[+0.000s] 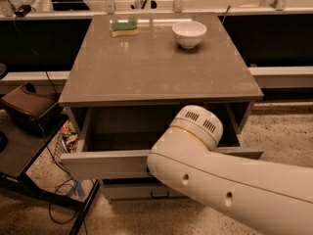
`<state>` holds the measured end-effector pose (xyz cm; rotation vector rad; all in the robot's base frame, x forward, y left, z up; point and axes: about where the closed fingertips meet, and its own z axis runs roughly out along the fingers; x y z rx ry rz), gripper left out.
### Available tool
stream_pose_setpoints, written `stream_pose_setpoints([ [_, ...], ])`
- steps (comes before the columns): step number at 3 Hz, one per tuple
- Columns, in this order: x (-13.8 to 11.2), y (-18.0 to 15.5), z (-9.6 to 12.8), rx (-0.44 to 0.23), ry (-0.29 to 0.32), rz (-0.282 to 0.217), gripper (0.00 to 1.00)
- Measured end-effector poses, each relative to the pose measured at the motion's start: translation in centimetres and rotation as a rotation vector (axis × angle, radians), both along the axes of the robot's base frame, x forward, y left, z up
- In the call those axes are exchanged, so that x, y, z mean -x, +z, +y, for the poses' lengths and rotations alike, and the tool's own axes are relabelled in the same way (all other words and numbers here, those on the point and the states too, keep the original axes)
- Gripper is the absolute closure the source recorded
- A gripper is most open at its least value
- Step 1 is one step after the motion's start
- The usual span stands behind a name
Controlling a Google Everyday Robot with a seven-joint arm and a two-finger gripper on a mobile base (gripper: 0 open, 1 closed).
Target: Open top drawer
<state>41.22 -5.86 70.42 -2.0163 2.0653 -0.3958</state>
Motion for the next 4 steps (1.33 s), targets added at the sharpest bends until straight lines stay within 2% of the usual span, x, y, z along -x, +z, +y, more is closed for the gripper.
stream_pose_setpoints([
  [1,0.0,0.1,0.0,0.0,0.0,-0.001,1.0],
  [2,-1.2,0.0,-0.9,-0.02,-0.012,-0.012,1.0],
  [3,-4.7,0.8,-3.8,-0.075,-0.033,-0.066,1.0],
  [4,-8.8,2.9,-6.8,-0.089,-0.031,-0.129,1.0],
])
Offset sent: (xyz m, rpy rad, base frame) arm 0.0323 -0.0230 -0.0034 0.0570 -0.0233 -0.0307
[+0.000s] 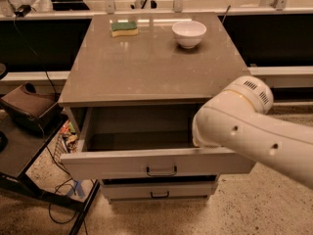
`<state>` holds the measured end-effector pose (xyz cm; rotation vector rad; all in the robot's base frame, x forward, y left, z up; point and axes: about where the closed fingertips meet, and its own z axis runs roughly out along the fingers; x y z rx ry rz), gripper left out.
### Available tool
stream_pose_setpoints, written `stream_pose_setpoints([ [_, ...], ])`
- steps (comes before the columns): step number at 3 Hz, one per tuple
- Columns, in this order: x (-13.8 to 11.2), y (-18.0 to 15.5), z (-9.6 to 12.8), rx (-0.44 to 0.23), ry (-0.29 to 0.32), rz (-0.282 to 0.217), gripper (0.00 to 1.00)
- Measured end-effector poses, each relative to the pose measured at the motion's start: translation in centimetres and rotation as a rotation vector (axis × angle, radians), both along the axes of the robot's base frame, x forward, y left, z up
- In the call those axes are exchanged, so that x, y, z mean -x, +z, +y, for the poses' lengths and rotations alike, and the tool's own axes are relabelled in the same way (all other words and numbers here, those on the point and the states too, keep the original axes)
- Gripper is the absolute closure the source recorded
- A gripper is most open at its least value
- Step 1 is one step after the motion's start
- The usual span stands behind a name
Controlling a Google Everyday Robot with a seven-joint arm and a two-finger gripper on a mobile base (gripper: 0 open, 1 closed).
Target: Open top drawer
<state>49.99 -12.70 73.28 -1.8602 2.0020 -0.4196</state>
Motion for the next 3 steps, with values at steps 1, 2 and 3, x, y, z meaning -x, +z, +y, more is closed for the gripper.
stream_pose_setpoints([
  [1,-3.0,0.7,-1.9,-0.01,-0.004,-0.017,1.0],
  [2,-5.0,-1.6,-3.3,-0.007,-0.015,0.02,1.0],
  [3,-5.4,-5.6,-4.1,-0.046,-0.026,0.08,1.0],
])
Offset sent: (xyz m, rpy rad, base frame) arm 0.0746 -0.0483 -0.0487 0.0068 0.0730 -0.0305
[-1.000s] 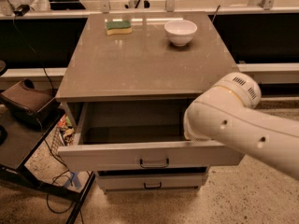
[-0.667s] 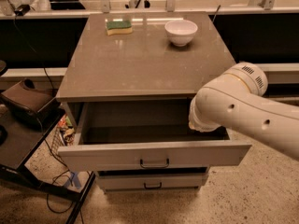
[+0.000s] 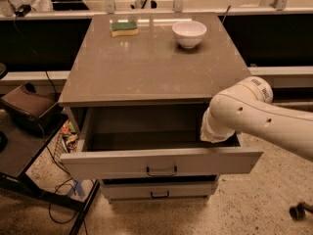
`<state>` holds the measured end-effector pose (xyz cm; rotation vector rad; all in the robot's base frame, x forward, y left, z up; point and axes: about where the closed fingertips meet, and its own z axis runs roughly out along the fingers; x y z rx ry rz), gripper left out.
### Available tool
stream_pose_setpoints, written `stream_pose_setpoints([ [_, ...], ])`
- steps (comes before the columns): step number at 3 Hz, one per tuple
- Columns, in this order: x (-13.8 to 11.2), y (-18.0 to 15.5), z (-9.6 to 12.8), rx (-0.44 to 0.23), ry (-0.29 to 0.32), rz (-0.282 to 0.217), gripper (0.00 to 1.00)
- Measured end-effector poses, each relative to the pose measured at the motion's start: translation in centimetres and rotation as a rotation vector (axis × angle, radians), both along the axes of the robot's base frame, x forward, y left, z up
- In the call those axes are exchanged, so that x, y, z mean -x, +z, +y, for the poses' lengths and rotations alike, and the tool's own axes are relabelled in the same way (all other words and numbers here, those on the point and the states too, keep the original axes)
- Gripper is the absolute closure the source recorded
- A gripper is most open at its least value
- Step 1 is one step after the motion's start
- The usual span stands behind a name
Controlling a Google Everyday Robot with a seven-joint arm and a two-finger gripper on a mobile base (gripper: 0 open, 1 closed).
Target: Open top drawer
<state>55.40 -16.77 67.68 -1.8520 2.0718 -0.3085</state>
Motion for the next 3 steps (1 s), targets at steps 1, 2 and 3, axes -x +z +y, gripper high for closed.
stream_pose_setpoints([
  [1,1.3,-5.0,0.6,-0.07,-0.016,0.088,1.0],
  [2,1.2,-5.0,0.6,-0.07,-0.016,0.088,1.0],
  [3,5.3,-3.4,0.5,-0.027,-0.061,0.14,1.0],
])
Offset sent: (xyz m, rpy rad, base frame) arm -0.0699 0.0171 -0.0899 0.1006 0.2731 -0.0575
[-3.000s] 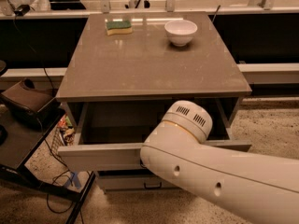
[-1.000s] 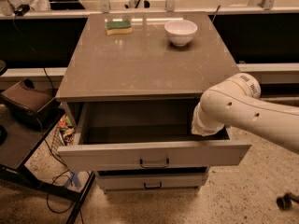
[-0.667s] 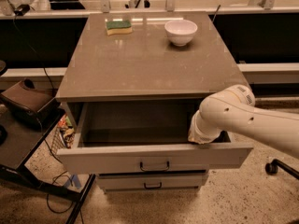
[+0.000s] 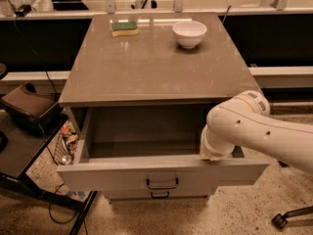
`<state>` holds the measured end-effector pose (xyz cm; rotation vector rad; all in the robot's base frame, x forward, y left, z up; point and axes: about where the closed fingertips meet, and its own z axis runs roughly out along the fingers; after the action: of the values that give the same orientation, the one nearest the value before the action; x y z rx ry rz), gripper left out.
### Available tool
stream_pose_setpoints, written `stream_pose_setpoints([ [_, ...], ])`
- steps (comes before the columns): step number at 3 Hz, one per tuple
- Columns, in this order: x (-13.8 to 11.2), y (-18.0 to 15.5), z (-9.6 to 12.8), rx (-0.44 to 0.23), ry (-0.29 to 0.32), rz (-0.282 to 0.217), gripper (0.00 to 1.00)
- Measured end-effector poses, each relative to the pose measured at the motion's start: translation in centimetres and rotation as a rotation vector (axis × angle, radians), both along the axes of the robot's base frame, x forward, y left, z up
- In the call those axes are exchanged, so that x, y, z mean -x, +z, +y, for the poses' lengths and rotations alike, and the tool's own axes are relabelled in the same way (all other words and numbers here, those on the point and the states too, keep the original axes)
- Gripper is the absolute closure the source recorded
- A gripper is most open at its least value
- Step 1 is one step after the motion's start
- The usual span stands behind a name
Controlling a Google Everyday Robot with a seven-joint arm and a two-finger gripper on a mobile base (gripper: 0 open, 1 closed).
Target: Open top drawer
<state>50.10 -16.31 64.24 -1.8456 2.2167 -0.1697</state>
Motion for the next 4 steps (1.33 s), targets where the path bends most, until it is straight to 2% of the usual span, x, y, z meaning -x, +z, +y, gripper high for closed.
stream_pose_setpoints([
  [1,2.3,1.0,0.0,0.024,-0.022,0.037,1.0],
  [2,4.3,1.8,0.6,0.038,-0.018,0.084,1.0],
  [3,6.0,2.2,0.1,0.063,-0.027,0.135,1.0],
  [4,6.0,2.5,0.1,0.063,-0.027,0.135,1.0],
])
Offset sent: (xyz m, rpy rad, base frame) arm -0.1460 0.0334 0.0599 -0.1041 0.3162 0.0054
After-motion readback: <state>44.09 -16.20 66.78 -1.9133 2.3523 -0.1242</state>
